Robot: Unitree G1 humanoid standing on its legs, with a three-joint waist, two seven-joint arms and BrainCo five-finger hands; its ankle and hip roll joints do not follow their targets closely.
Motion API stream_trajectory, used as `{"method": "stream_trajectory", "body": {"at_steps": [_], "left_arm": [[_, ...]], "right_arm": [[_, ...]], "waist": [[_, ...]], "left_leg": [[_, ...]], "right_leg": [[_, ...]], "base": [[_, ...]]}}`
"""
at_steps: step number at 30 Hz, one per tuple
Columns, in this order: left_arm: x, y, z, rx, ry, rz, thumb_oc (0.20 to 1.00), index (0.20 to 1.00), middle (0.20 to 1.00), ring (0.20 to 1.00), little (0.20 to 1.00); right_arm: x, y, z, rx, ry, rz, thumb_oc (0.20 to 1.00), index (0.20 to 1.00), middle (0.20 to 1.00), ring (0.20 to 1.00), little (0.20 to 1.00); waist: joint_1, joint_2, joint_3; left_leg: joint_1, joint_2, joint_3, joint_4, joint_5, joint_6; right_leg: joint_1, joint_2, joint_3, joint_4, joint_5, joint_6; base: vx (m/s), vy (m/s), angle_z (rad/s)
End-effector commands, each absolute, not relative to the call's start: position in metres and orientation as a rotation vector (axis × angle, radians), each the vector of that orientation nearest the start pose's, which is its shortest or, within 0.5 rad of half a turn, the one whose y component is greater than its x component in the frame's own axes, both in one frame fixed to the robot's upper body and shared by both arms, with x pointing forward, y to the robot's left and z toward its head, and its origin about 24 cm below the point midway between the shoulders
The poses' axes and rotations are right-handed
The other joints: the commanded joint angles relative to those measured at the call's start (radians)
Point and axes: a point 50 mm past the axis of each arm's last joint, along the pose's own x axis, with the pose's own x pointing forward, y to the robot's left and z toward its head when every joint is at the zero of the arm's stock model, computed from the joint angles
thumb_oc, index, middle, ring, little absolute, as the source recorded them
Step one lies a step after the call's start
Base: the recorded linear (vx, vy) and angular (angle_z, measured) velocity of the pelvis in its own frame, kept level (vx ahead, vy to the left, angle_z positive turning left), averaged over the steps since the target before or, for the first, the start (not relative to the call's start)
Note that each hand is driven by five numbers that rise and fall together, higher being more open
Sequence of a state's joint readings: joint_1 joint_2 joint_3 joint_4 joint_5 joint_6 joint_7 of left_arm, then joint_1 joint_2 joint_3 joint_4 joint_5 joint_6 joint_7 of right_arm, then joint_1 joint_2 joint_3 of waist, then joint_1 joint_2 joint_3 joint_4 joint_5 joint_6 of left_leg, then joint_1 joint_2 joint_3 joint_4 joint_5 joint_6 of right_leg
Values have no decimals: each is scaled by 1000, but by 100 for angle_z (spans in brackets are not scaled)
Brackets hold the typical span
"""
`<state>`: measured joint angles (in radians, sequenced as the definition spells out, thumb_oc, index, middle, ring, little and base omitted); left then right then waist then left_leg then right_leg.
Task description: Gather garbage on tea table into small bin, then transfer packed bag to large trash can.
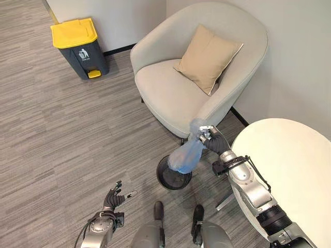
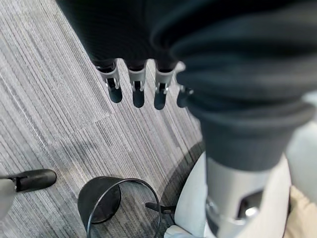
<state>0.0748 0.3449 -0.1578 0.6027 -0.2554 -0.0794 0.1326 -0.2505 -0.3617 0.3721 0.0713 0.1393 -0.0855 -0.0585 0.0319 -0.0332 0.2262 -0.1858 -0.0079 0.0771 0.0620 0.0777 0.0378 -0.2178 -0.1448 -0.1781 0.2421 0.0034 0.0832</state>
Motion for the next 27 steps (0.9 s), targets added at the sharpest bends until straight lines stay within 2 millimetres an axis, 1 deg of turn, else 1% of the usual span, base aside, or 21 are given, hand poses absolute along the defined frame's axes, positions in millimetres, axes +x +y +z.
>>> {"method": "stream_trajectory", "body": {"at_steps": [1, 2, 4, 5, 6, 7, 8, 9, 10, 11, 12, 13, 14, 15, 16, 19, 20, 22, 23, 27], "left_arm": [[202, 246, -65, 236, 494, 154, 1000, 1000, 1000, 1000, 1000], [203, 246, -65, 241, 492, 157, 1000, 1000, 1000, 1000, 1000], [204, 244, -63, 248, 481, 155, 1000, 1000, 1000, 1000, 1000], [205, 244, -62, 253, 477, 150, 1000, 1000, 1000, 1000, 1000], [206, 244, -62, 256, 477, 145, 1000, 1000, 1000, 1000, 1000], [206, 244, -62, 256, 477, 145, 1000, 1000, 1000, 1000, 1000], [208, 240, -60, 251, 464, 123, 1000, 1000, 1000, 1000, 1000], [208, 240, -60, 251, 464, 123, 1000, 1000, 1000, 1000, 1000], [213, 235, -57, 256, 446, 105, 1000, 1000, 1000, 1000, 1000], [216, 233, -51, 262, 415, 85, 1000, 1000, 1000, 1000, 1000], [217, 232, -49, 266, 405, 78, 1000, 1000, 1000, 1000, 1000], [218, 231, -47, 264, 392, 70, 1000, 1000, 1000, 1000, 1000], [219, 231, -47, 264, 392, 70, 1000, 1000, 1000, 1000, 1000], [222, 230, -42, 261, 368, 65, 1000, 1000, 1000, 1000, 1000], [226, 225, -38, 257, 342, 42, 1000, 1000, 1000, 1000, 1000], [234, 215, -28, 288, 292, -25, 1000, 1000, 1000, 1000, 1000], [237, 210, -19, 318, 250, -67, 1000, 1000, 1000, 1000, 1000], [242, 202, -8, 325, 191, -113, 1000, 1000, 1000, 1000, 1000], [250, 192, 9, 353, 105, -178, 1000, 1000, 1000, 1000, 1000], [261, 171, 34, 397, -29, -284, 1000, 1000, 1000, 1000, 1000]], "right_arm": [[287, -115, 140, -215, -479, 322, 200, 200, 200, 200, 200], [286, -117, 140, -223, -484, 312, 200, 200, 200, 200, 200], [287, -119, 145, -235, -502, 299, 200, 200, 200, 200, 200], [290, -117, 148, -235, -511, 307, 200, 200, 200, 200, 200], [291, -117, 151, -237, -519, 306, 200, 200, 200, 200, 200], [291, -117, 151, -237, -519, 307, 200, 200, 200, 200, 200], [293, -117, 156, -249, -531, 313, 200, 200, 200, 200, 200], [293, -117, 156, -250, -532, 314, 200, 200, 200, 200, 200], [297, -122, 158, -278, -529, 304, 200, 200, 200, 200, 200], [298, -124, 158, -277, -521, 309, 200, 200, 200, 200, 200], [298, -123, 157, -274, -515, 315, 200, 200, 200, 200, 200], [298, -124, 157, -274, -510, 323, 200, 200, 200, 200, 200], [298, -124, 157, -274, -510, 323, 200, 200, 200, 200, 200], [298, -124, 157, -275, -507, 329, 200, 200, 200, 200, 200], [298, -126, 153, -268, -489, 334, 200, 200, 200, 200, 200], [297, -129, 150, -245, -468, 334, 200, 200, 200, 200, 200], [295, -128, 149, -225, -463, 349, 200, 200, 200, 200, 200], [294, -126, 149, -221, -468, 364, 200, 200, 200, 200, 200], [292, -123, 151, -215, -479, 391, 200, 200, 200, 200, 200], [287, -109, 153, -206, -498, 478, 200, 200, 200, 200, 200]], "waist": [[32, -1, 41], [36, -2, 32], [57, -12, 13], [72, -7, 8], [77, -3, 9], [76, -3, 9], [82, 16, 15], [79, 17, 14], [62, 23, 27], [45, 9, 29], [40, 3, 29], [34, -7, 29], [33, -6, 28], [25, -13, 26], [14, -15, 20], [-1, -13, 0], [-4, -15, -11], [-7, -19, -20], [-9, -26, -30], [-21, -39, -65]], "left_leg": [[-21, 18, -32, 14, -58, -32], [-34, 17, -41, 15, -46, -34], [-76, 12, -65, 14, -16, -49], [-120, 14, -80, 11, 34, -84], [-144, 16, -86, 5, 60, -101], [-144, 16, -86, 5, 60, -101], [-166, 25, -90, -24, 100, -133], [-167, 25, -93, -26, 102, -133], [-183, 31, -40, -22, 84, -130], [-173, 33, -9, 47, 27, -109], [-164, 33, -6, 79, -1, -104], [-144, 33, -5, 106, -43, -100], [-147, 33, -6, 105, -40, -100], [-124, 37, -12, 120, -72, -102], [-73, 46, -22, 111, -102, -104], [-55, 43, -28, 64, -90, -107], [-39, 39, -26, 31, -95, -104], [-25, 34, -29, 10, -95, -100], [3, 33, -20, -15, -95, -96], [55, 28, 2, -56, -97, -87]], "right_leg": [[14, 53, 96, 190, -116, 51], [29, 71, 116, 202, -129, 46], [100, 108, 144, 92, -186, 13], [114, 143, 154, 10, -201, -17], [125, 159, 154, -38, -205, -30], [125, 159, 154, -38, -205, -30], [128, 180, 130, -88, -203, -38], [129, 181, 128, -90, -201, -38], [114, 163, 78, -131, -165, -37], [101, 133, 42, -156, -134, -32], [97, 123, 30, -164, -123, -32], [93, 110, 18, -169, -116, -31], [91, 110, 17, -171, -113, -31], [86, 100, 2, -181, -105, -31], [84, 94, -16, -193, -97, -32], [87, 92, -39, -223, -78, -28], [89, 90, -40, -229, -66, -22], [91, 88, -35, -230, -60, -19], [98, 86, -23, -226, -57, -12], [114, 82, -6, -216, -57, 2]], "base": [[-267, -162, 45], [-210, -195, 42], [-161, -268, 74], [-221, -316, 54], [-170, -208, 11], [-221, -187, 16], [-151, -111, 18], [-412, -157, 53], [-432, -76, 107], [-485, -90, 119], [-267, -53, 101], [-103, -23, 69], [-102, -21, 61], [-85, -11, 62], [-76, -8, 46], [-24, 65, 84], [-23, 120, 43], [-15, 140, 11], [-1, 132, -7], [47, 93, -18]]}}
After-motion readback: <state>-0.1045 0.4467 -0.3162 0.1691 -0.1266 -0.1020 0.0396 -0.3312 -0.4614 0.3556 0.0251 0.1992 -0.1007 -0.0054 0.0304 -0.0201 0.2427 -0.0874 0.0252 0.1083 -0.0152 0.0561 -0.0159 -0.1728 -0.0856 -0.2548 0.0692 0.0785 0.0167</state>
